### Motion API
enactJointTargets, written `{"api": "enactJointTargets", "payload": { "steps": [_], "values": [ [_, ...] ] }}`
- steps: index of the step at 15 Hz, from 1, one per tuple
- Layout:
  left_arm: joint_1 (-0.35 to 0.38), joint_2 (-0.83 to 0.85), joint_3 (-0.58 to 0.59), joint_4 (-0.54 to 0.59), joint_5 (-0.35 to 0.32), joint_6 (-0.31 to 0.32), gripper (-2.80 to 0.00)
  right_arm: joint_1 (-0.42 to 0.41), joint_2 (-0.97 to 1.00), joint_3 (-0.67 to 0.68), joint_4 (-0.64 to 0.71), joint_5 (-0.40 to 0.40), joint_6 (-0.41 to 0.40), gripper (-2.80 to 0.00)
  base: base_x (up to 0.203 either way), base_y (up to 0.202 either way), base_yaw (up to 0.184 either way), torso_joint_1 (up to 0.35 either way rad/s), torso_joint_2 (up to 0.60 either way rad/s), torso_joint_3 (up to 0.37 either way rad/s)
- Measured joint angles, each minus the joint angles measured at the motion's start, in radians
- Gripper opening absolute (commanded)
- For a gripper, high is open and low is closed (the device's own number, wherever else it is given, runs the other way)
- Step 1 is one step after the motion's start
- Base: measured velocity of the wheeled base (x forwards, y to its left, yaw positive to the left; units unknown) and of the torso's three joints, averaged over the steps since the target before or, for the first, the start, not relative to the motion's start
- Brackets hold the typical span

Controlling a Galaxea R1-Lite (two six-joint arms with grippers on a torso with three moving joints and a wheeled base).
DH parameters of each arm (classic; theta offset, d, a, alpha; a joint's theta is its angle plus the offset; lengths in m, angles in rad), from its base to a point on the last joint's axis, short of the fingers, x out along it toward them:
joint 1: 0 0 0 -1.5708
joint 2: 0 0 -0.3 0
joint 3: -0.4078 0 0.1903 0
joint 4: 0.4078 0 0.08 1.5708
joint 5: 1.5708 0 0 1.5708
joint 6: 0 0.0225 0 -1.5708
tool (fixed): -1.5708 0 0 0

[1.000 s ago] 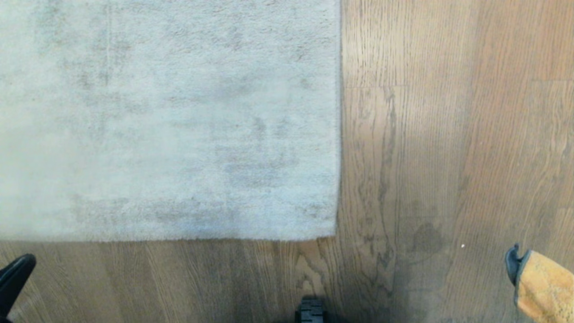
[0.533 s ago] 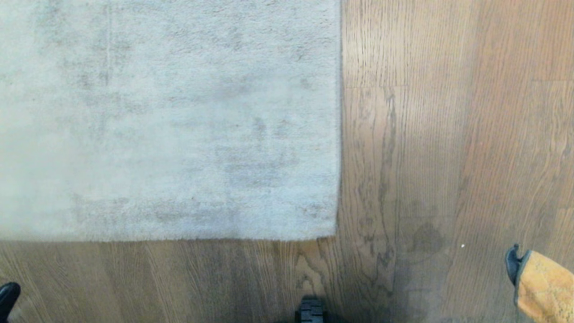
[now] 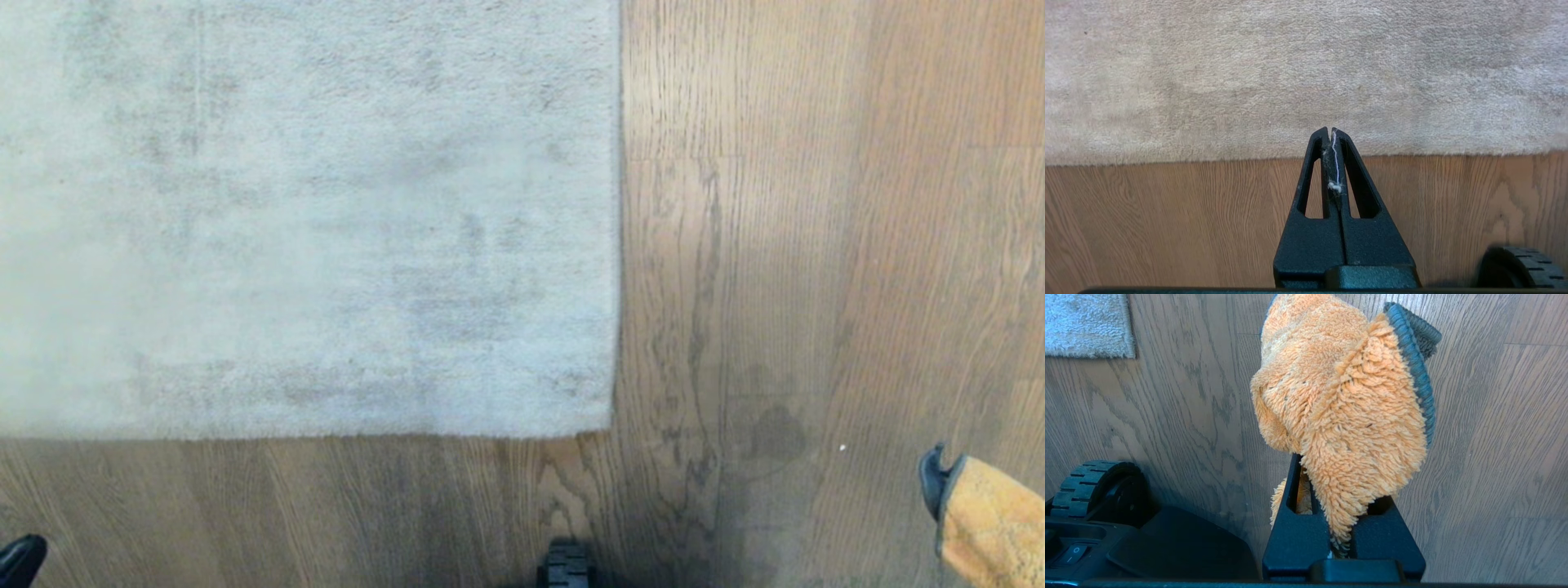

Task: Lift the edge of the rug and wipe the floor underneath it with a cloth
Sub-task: Put down the rag

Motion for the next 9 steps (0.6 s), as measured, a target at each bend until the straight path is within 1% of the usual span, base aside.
{"api": "enactJointTargets", "payload": {
  "steps": [4, 6, 9],
  "values": [
    [-0.001, -0.001, 0.000, 0.016, 0.002, -0.001, -2.80, 0.000, 0.000, 0.000, 0.000, 0.000, 0.000, -2.80, 0.000, 0.000, 0.000, 0.000, 0.00, 0.000],
    [0.026, -0.012, 0.000, 0.057, -0.004, -0.002, -2.80, 0.000, 0.000, 0.000, 0.000, 0.000, 0.000, -2.80, 0.000, 0.000, 0.000, 0.000, 0.00, 0.000],
    [0.066, -0.088, 0.000, 0.141, -0.006, -0.001, -2.80, 0.000, 0.000, 0.000, 0.000, 0.000, 0.000, -2.80, 0.000, 0.000, 0.000, 0.000, 0.00, 0.000]
  ]
}}
